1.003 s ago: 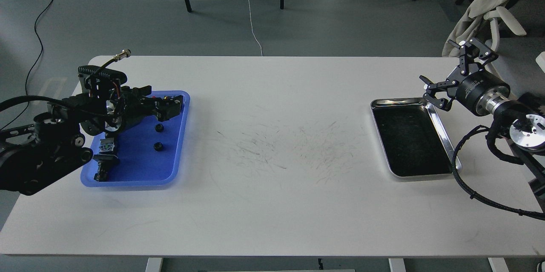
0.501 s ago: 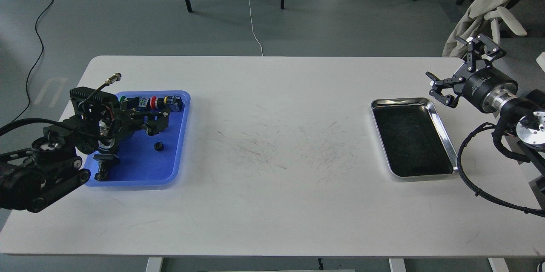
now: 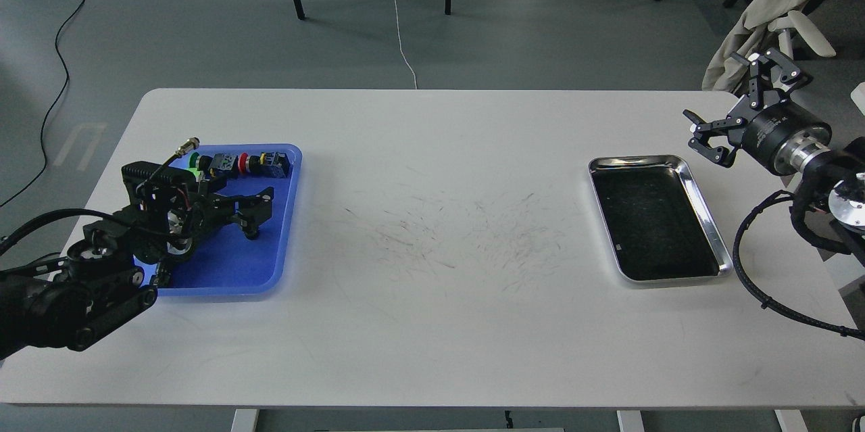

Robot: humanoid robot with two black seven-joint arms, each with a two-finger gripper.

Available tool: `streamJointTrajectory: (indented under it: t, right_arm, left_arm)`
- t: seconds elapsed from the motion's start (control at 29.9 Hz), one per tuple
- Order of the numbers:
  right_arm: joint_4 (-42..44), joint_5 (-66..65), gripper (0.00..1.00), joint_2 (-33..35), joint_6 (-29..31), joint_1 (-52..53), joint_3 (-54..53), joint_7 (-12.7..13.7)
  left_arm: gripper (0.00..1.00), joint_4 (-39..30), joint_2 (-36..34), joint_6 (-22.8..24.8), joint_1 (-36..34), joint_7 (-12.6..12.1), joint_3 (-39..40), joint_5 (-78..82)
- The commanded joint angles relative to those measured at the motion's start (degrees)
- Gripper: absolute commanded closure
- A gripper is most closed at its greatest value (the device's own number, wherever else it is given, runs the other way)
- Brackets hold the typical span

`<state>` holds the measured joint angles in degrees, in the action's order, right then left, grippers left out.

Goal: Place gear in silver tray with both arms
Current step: 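Lower the left gripper into the blue tray over a black gear, then close the left gripper on the small black gear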

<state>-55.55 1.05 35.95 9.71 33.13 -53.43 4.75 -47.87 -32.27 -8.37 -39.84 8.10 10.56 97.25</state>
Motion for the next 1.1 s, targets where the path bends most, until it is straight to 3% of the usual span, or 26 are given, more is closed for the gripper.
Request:
streamJointTrajectory:
  t: [0.0, 0.4, 0.67, 1.07]
  right_arm:
    - [0.0, 0.0, 0.01, 0.0, -0.05, 0.09, 0.08, 0.08]
    - [-1.22, 0.0, 0.01, 1.67, -0.48, 0.26, 0.08, 0.26]
    - [-1.31, 0.0, 0.01, 1.93, -0.48, 0.18, 0.17, 0.26]
    - [-1.93, 0.0, 0.01, 2.37, -0.48, -0.18, 0.08, 0.17]
  left_arm:
    - [0.1, 1.11, 1.07, -0.33, 0.03, 1.3, -0.01, -0.05]
    - [0.14, 8.31, 4.23, -2.7, 0.2, 3.67, -0.1, 0.22]
    - [0.19, 8.76, 4.76, -3.41, 0.29, 5.25, -0.36, 0.92]
    - [0.22, 11.92, 6.08, -7.1, 0.2, 5.43, -4.14, 0.39]
